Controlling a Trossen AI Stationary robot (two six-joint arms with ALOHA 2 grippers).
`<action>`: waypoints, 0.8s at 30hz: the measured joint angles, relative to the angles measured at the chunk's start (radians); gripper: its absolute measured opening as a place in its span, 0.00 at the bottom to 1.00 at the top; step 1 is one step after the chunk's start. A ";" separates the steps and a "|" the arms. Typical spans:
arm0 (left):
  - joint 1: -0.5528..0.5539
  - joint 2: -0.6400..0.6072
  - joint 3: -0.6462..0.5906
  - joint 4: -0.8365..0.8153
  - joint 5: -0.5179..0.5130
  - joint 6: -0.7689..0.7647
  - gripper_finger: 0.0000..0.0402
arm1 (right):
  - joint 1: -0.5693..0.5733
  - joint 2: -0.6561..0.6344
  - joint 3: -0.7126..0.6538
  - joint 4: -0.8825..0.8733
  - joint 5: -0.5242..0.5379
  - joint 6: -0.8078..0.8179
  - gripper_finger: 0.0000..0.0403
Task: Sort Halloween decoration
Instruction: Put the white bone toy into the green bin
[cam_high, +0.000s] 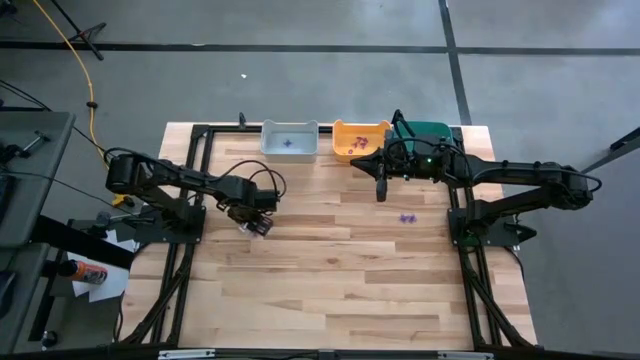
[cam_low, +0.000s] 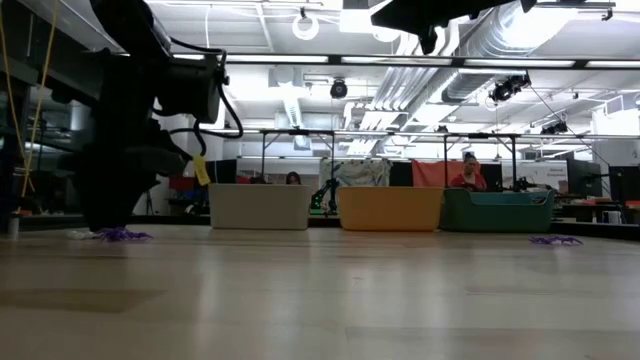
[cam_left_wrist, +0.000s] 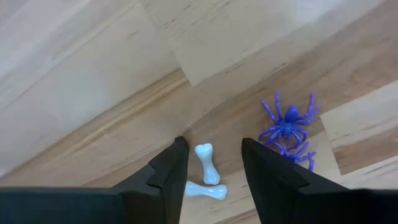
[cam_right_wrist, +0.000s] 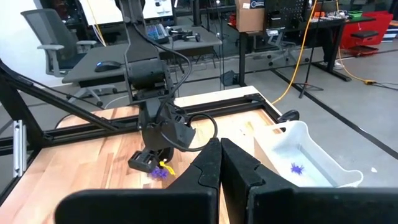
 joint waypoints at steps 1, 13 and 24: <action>0.000 0.000 0.000 0.001 0.000 0.010 0.34 | 0.000 0.000 0.000 -0.001 0.001 0.000 0.00; -0.001 -0.002 0.001 0.020 0.003 0.077 0.02 | 0.000 0.000 0.000 -0.003 0.000 0.000 0.00; 0.023 -0.054 -0.006 0.018 -0.020 0.117 0.03 | 0.000 0.000 0.000 -0.003 -0.001 0.001 0.00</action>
